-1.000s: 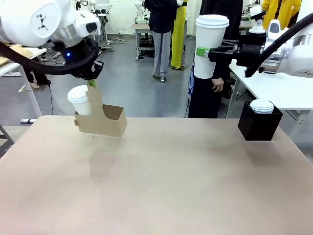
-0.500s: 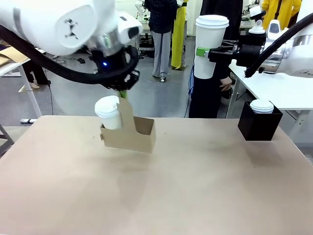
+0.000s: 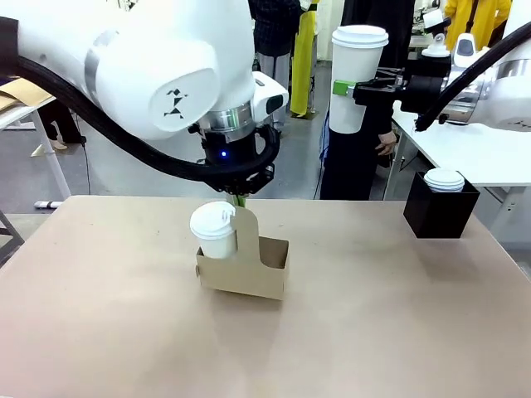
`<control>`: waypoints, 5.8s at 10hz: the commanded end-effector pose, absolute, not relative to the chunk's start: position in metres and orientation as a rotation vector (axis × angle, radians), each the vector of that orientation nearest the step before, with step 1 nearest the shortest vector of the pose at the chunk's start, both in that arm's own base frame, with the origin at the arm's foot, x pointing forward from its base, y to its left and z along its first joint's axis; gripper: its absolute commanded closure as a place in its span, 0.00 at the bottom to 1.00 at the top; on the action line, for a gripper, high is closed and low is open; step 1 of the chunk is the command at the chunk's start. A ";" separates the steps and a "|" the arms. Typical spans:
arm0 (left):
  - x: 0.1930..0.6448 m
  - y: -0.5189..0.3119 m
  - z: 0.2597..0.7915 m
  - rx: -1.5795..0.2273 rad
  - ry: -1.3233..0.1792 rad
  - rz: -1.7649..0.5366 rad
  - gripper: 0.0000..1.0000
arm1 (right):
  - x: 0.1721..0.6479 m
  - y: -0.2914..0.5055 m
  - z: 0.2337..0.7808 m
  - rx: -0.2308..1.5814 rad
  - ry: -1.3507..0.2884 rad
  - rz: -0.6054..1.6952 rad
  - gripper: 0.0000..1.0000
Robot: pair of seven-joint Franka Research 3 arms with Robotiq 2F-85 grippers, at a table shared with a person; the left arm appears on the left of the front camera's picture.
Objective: Pour a drink into a cup and package it in a carrier.
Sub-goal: Position the Cup Carrier in the center of the table, then insert the held 600 ml Paper Cup into the Cup Carrier.
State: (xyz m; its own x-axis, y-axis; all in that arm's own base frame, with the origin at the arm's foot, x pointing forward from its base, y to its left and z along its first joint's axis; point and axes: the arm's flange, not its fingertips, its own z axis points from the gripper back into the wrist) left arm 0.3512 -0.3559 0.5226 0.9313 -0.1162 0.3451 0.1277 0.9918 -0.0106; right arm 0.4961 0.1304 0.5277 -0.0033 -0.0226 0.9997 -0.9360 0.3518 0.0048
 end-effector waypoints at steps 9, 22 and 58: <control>0.339 -0.382 0.502 -0.029 -0.340 -0.090 0.98 | 0.495 0.132 0.531 0.957 -1.400 0.927 0.19; 0.327 -0.255 0.589 -0.297 -0.340 -0.459 0.00 | 0.510 0.165 0.441 1.175 -1.201 1.151 0.19; 0.318 -0.127 0.520 -0.329 -0.427 -0.982 0.00 | 0.457 0.242 0.242 1.593 -0.894 1.562 0.19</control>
State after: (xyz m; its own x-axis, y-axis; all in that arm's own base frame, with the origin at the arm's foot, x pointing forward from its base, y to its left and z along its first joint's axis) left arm 0.3190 -0.1285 0.5203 0.4903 -0.7171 0.4953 0.8483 0.5229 -0.0827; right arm 0.4536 0.2406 0.2418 0.0708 0.0212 0.9973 -0.8805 -0.4685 0.0725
